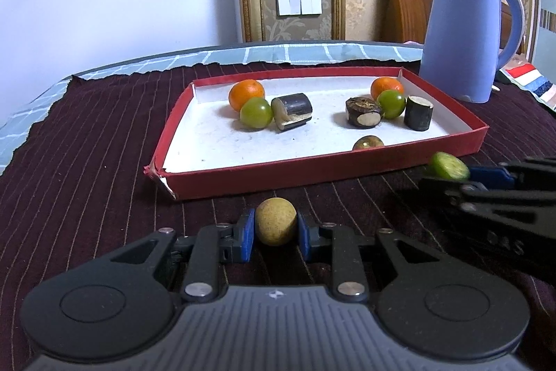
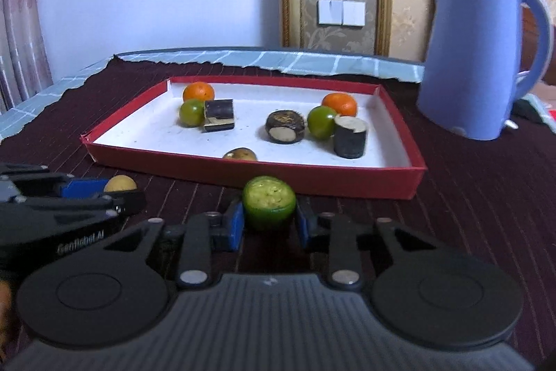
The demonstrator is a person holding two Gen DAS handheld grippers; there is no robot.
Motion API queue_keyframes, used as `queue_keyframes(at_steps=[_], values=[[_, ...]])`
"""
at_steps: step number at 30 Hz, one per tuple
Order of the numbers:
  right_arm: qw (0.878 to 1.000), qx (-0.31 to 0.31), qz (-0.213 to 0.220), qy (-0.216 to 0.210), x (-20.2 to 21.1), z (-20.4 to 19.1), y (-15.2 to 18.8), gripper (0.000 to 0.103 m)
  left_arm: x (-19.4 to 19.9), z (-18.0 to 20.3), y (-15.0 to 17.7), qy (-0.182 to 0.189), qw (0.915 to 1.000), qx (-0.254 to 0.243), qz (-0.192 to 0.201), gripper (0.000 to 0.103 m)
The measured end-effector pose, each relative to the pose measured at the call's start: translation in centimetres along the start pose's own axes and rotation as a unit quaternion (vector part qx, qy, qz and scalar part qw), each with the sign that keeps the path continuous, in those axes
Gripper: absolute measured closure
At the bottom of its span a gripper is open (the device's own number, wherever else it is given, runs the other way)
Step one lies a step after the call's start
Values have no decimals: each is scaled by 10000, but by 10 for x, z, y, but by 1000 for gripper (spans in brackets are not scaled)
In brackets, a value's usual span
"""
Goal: Organize fruits
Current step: 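Move the right gripper down to the small lime beside the tray and grasp it, then carry the small lime over the tray with the right gripper while the left carries the yellow fruit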
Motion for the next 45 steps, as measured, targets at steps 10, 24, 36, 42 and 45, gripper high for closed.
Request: queue_keyframes(at_steps=[10, 24, 36, 42, 45], values=[[9997, -88, 190, 102, 33, 15, 13, 74, 3, 6, -3, -90, 9999, -9, 44, 78], [9994, -167, 269, 119, 36, 15, 12, 74, 8, 8, -12, -142, 9998, -83, 142, 78], [9990, -269, 310, 178, 36, 21, 11, 74, 6, 12, -21, -185, 9996, -106, 180, 78], [9986, -291, 396, 208, 35, 23, 1, 74, 4, 14, -25, -186, 9996, -142, 178, 78], [9984, -296, 427, 209, 35, 23, -2, 74, 4, 14, -27, -198, 9995, -136, 191, 78]])
Point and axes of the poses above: each gripper's, at about its wrist camera, not at the fingertips, and x roughly against the way its jaws point, z to its right, y to its underside, the point moved 8 cm from there along -x, roughly the way its jaws point, and after that the axes turned 4 degrees about y, right-handed, at the moved point
